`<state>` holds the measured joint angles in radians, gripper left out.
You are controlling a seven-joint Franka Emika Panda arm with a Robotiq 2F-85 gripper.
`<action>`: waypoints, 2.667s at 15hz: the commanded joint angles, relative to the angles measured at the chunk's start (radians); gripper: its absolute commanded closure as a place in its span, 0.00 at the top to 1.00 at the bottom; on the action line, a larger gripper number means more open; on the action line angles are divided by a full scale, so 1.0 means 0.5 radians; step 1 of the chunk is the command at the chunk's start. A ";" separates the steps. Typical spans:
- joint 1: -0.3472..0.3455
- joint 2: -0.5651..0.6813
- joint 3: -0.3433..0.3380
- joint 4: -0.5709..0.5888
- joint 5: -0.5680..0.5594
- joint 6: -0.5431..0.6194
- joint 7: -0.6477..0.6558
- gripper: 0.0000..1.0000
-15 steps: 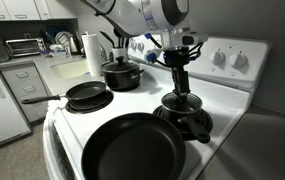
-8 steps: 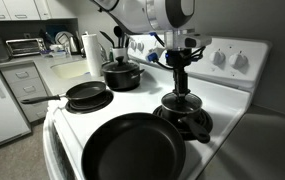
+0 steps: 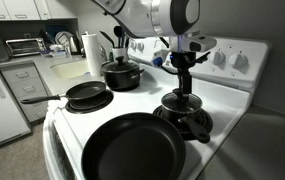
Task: Take the lid off the small pot and put it on the stovetop
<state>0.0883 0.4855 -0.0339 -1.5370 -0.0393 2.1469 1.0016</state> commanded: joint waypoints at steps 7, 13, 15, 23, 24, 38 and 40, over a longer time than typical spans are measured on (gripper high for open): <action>-0.005 -0.014 -0.021 -0.088 0.042 0.158 -0.050 0.45; 0.010 -0.007 -0.042 -0.063 0.008 0.183 -0.017 0.14; 0.015 -0.003 -0.050 -0.054 -0.016 0.174 -0.020 0.14; 0.055 -0.020 -0.062 -0.003 -0.205 0.106 -0.079 0.14; 0.053 -0.019 -0.054 -0.001 -0.196 0.103 -0.092 0.14; 0.116 -0.173 -0.038 -0.041 -0.210 0.095 -0.196 0.14; 0.118 -0.201 -0.031 -0.045 -0.204 0.082 -0.207 0.14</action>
<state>0.1423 0.4252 -0.0481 -1.5434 -0.1375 2.2061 0.9240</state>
